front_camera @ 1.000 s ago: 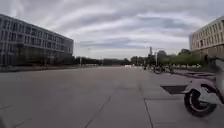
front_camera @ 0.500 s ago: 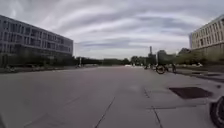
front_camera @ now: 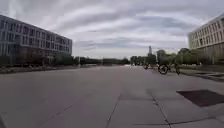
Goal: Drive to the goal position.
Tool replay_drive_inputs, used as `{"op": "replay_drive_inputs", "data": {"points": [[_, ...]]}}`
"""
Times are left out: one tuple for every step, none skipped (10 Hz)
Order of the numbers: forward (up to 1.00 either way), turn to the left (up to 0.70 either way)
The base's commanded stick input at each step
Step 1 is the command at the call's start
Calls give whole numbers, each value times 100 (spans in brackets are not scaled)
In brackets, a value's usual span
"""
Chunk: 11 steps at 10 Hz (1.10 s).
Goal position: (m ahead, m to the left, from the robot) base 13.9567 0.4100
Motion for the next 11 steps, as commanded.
{"op": "replay_drive_inputs", "data": {"points": [[85,-1],[85,0],[85,0],[85,0],[85,0],[85,0],[85,0],[85,0],[85,0],[85,0],[85,0]]}}
